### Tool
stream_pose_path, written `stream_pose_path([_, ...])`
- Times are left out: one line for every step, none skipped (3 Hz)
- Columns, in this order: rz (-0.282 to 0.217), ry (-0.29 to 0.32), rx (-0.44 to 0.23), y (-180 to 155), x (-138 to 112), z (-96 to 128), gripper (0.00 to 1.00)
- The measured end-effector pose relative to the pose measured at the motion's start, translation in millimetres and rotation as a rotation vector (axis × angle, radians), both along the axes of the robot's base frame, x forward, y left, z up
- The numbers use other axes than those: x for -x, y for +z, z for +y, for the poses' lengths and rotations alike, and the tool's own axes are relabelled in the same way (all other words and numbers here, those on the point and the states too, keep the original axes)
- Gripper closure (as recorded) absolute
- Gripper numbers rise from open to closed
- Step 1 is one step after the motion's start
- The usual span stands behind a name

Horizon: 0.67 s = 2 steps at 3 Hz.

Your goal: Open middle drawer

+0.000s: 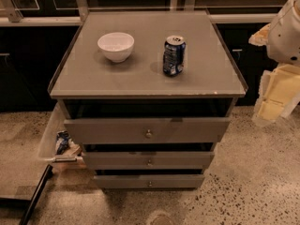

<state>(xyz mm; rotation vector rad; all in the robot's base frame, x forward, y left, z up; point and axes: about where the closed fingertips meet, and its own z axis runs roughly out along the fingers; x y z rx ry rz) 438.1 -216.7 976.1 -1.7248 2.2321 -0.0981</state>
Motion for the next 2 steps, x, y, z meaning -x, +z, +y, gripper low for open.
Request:
stream_pose_path([0.0, 0.0, 0.0, 0, 0, 0, 0.0])
stream_pose_path([0.029, -0.014, -0.011, -22, -1, -3, 0.0])
